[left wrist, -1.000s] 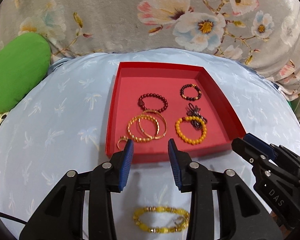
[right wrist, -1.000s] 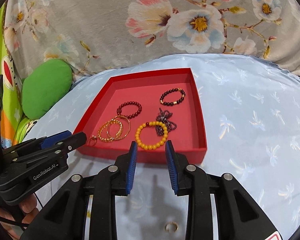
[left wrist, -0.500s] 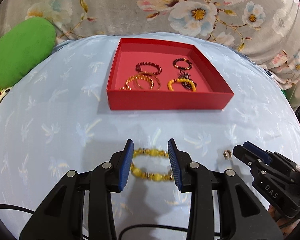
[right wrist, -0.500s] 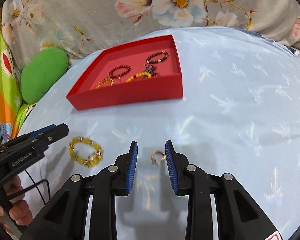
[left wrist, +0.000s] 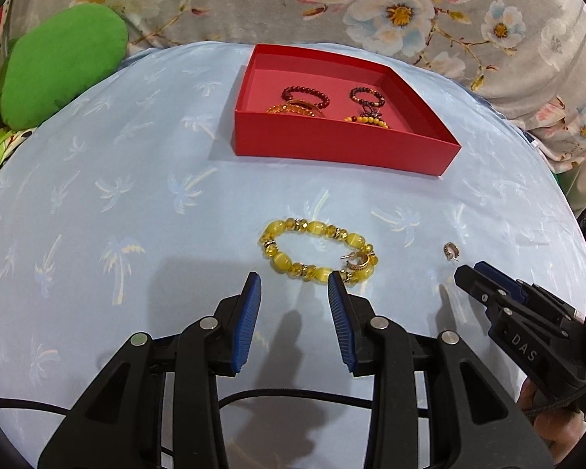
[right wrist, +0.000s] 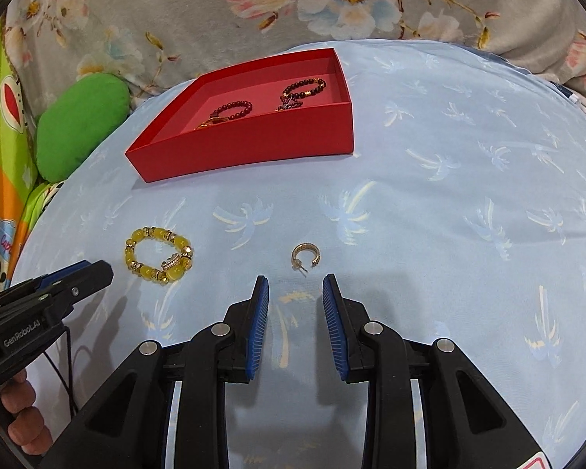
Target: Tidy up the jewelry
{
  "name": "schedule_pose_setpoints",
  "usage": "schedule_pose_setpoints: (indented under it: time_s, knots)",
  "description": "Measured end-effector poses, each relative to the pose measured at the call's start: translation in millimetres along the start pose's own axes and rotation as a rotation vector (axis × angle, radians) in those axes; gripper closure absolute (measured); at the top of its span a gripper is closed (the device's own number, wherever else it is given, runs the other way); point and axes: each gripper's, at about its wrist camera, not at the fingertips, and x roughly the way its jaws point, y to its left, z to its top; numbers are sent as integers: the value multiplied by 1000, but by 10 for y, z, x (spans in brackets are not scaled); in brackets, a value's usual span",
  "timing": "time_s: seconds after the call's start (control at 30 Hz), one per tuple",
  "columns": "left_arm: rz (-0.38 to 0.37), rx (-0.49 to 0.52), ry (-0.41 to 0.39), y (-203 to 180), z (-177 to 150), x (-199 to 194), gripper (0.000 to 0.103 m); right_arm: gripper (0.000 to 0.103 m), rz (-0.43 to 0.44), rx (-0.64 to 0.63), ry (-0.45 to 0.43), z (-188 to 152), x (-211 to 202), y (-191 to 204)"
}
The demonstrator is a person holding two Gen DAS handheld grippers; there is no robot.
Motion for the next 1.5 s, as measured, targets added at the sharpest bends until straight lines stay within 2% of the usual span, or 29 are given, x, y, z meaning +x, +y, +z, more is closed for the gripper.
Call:
schedule_pose_setpoints:
  time_s: [0.4,0.57,0.63,1.1,1.5]
  knots:
    - [-3,-16,10,63,-12,34,69,74,-33,-25,6,107,202,36]
    - [-4,-16,12,56,-5,48,69,81,-45,-47,4,118,227,79]
    - [-1,-15,13,53,-4,58,69,87,-51,-53,1,113,231,89]
    - [1,-10,16,29,-8,102,69,87,-15,-22,1,2,139,82]
    - [-48,21,9,-189,67,115,69,87,13,-5,-11,-28,25,99]
